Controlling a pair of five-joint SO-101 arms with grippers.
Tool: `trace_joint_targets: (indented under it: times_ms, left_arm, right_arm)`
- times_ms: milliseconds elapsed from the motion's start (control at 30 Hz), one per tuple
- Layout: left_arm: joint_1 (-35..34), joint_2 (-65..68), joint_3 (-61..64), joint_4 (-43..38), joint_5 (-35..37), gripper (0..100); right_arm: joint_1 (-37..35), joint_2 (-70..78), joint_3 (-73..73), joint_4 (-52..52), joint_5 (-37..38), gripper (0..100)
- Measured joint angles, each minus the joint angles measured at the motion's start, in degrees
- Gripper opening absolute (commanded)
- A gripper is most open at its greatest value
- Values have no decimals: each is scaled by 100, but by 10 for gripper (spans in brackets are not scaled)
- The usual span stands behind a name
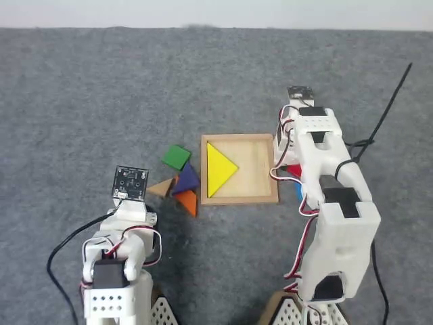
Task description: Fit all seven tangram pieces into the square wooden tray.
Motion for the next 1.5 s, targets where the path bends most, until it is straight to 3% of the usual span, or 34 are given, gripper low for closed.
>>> trace_joint_targets:
  times_ms: [400, 667, 1500]
  left_arm:
    - [0, 0, 0, 0, 0, 47]
    - [0, 0, 0, 0, 0, 47]
    - [0, 0, 0, 0, 0, 47]
  right_arm:
    - [-9, 53, -53, 88, 343, 365]
    - [-9, 53, -53, 88, 343, 193]
    - [-9, -791, -26, 668, 642, 187]
